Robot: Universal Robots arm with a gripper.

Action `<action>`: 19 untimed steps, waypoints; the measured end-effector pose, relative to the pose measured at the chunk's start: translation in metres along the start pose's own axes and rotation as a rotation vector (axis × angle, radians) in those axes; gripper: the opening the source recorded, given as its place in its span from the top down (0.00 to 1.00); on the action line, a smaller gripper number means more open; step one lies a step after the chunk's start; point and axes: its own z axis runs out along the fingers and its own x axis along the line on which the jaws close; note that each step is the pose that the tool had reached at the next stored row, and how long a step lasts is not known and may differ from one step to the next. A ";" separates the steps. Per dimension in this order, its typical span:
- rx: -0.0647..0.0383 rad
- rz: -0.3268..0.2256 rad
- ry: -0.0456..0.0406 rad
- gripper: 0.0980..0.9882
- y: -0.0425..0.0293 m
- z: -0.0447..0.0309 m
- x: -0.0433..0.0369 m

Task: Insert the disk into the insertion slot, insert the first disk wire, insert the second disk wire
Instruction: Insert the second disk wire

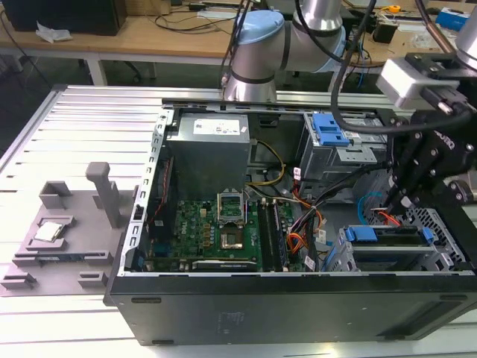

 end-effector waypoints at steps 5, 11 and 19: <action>0.000 0.029 -0.0069 0.93 0.0001 0.0098 0.0058; -0.002 0.038 -0.0125 0.93 -0.0083 0.0236 0.0063; -0.003 0.038 -0.0133 0.93 -0.0142 0.0297 0.0031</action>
